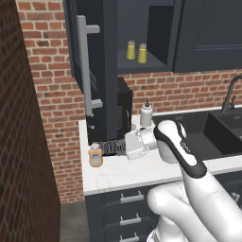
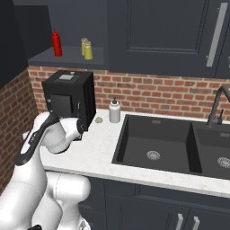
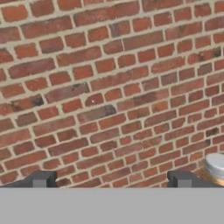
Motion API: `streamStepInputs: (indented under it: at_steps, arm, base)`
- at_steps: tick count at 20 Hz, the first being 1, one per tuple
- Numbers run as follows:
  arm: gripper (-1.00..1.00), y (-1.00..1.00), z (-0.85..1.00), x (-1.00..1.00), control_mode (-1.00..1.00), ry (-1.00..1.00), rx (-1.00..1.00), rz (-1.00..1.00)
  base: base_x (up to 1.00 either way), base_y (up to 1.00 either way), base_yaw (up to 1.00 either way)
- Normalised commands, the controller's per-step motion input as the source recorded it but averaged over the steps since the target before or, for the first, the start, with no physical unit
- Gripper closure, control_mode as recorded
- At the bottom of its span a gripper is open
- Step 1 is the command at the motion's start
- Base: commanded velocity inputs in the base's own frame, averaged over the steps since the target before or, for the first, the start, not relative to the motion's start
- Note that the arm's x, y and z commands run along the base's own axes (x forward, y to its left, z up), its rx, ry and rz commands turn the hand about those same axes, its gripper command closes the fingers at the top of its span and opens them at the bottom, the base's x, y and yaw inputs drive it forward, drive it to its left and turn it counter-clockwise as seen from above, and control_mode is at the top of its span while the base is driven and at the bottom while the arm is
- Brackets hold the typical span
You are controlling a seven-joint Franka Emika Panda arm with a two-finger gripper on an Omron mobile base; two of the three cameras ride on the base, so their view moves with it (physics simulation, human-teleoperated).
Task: Put the shaker and condiment bottle from the counter next to their counterparts in the cabinet.
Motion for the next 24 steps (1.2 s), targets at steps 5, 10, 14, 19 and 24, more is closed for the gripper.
streamStepInputs:
  at_steps: [5,10,14,19,24]
  arm:
    - [-1.0,0.09,-0.2,0.22,-1.0,0.0,0.0,0.0]
    - [-1.0,0.03,-0.12,0.11,-1.0,0.0,0.0,0.0]
    - [-1.0,0.1,-0.14,0.04,-1.0,0.0,0.0,0.0]
    - [-1.0,0.17,-0.19,0.0,-1.0,0.0,0.0,0.0]
    - [-1.0,0.1,-0.07,0.02,-1.0,0.0,0.0,0.0]
  base:
    - [0.0,0.0,0.0]
    - [0.0,0.0,0.0]
    - [0.0,0.0,0.0]
    - [0.0,0.0,0.0]
    - [0.0,0.0,0.0]
